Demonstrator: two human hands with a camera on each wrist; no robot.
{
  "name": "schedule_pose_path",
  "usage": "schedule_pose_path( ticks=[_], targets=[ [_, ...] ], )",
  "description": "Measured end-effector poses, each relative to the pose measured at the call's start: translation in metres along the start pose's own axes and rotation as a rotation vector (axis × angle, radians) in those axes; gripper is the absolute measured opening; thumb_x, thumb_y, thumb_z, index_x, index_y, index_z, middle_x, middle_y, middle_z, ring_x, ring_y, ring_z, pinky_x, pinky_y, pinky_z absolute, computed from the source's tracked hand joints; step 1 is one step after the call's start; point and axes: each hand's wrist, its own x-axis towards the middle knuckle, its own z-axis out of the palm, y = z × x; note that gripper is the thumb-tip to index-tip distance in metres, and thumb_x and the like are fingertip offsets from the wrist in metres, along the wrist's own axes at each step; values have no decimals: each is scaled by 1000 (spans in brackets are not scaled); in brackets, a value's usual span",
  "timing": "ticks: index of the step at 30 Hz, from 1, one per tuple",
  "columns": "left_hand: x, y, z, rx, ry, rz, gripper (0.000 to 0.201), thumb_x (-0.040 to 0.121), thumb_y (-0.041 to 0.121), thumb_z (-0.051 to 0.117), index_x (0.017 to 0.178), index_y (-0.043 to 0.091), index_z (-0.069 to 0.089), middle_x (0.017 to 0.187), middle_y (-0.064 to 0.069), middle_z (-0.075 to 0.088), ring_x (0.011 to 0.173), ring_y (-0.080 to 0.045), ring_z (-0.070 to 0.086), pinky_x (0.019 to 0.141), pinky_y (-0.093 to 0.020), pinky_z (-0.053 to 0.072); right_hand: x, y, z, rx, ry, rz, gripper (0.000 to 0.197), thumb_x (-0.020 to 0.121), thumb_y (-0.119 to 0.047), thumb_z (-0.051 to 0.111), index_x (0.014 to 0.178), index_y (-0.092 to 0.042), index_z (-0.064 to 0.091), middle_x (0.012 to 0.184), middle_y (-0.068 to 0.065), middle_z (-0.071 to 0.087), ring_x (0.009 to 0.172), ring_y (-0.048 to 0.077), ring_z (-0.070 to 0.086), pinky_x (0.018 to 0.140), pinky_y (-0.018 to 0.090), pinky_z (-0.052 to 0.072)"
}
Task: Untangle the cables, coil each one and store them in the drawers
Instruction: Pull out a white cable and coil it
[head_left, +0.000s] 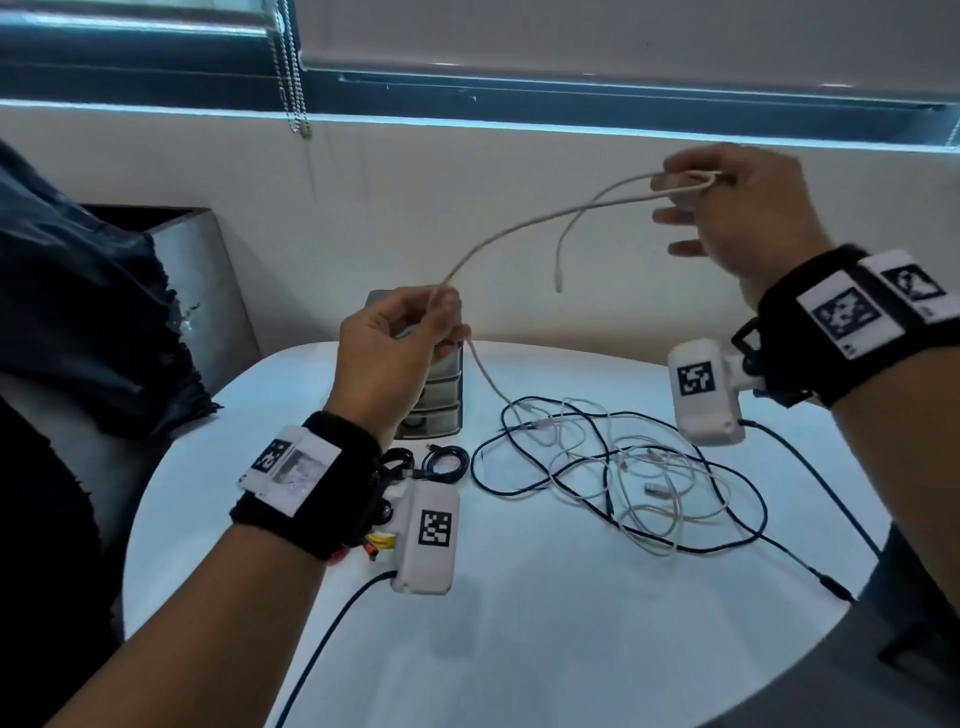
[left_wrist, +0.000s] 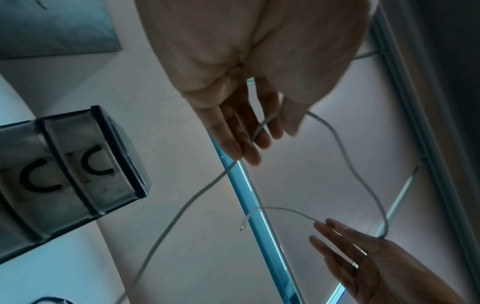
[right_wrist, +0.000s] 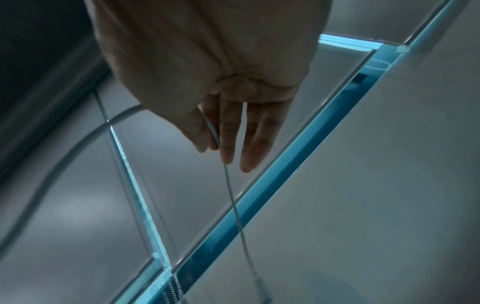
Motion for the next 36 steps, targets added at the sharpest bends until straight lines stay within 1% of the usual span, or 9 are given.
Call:
schedule_pose_path(
  ticks=[4, 9, 13, 21, 25, 27, 29, 31, 36],
  targets=[
    [-18, -1, -17, 8, -363, -194, 45, 73, 35, 55, 110, 16, 71, 117, -6, 71, 72, -28, 66, 69, -35, 51, -27, -4, 11, 159, -74, -45, 19, 97, -11, 54, 105, -20, 69, 102, -1, 76, 89, 21, 74, 64, 33, 59],
    [-20, -20, -23, 472, 42, -124, 44, 91, 56, 54, 128, 31, 49, 123, 11, 57, 96, -3, 59, 80, -27, 46, -82, 22, 48, 236, -279, 2, 12, 98, -20, 58, 102, -18, 70, 98, 1, 77, 86, 23, 74, 61, 32, 57],
    [-27, -45, -27, 623, -302, -232, 36, 98, 50, 44, 118, 26, 63, 114, 12, 62, 93, 13, 52, 73, -12, 38, -105, 52, 77, 234, -398, 56, 13, 96, -19, 60, 104, -16, 69, 101, 1, 77, 90, 23, 74, 65, 38, 58],
    [-24, -57, -47, 1091, -442, -227, 60, 102, 56, 24, 114, 12, 63, 82, -8, 69, 55, -14, 58, 69, -34, 52, -101, 69, 81, 392, -546, 309, 35, 97, -2, 33, 106, -4, 67, 107, 15, 74, 95, 34, 72, 73, 40, 56],
    [-16, -48, -37, 1006, -372, -147, 61, 102, 57, 21, 116, 13, 62, 96, -11, 72, 37, -3, 45, 54, -29, 45, -103, 61, 75, 573, -786, 501, 57, 88, -51, 57, 127, -9, 55, 116, 24, 68, 71, 37, 68, 64, 39, 57],
    [-11, -39, -36, 921, -346, -151, 58, 102, 56, 21, 122, 20, 61, 109, -10, 72, 33, -5, 38, 57, -31, 47, -107, 60, 73, 429, -909, 465, 67, 79, -48, 73, 133, -16, 49, 108, 24, 71, 59, 27, 61, 55, 30, 51],
    [-7, -27, -36, 819, -295, -174, 51, 103, 52, 24, 130, 26, 59, 120, -3, 70, 80, 7, 49, 68, -40, 52, -110, 57, 70, 248, -978, 416, 56, 81, -34, 75, 129, -17, 52, 87, 19, 74, 48, 18, 43, 48, 24, 35],
    [-1, -16, -38, 719, -211, -156, 42, 105, 45, 30, 121, 25, 63, 113, 3, 72, 50, -8, 64, 59, -33, 53, -110, 55, 63, 52, -1042, 364, 38, 81, -29, 75, 113, -13, 63, 64, 13, 68, 45, 16, 31, 44, 22, 26],
    [11, 4, -58, 689, -9, -88, 36, 103, 43, 40, 91, 25, 69, 69, 6, 74, 43, -7, 53, 61, -28, 46, -79, 59, 40, -336, -616, 258, 21, 89, -25, 70, 76, -9, 67, 56, 7, 56, 40, 15, 43, 42, 21, 35]
  ],
)
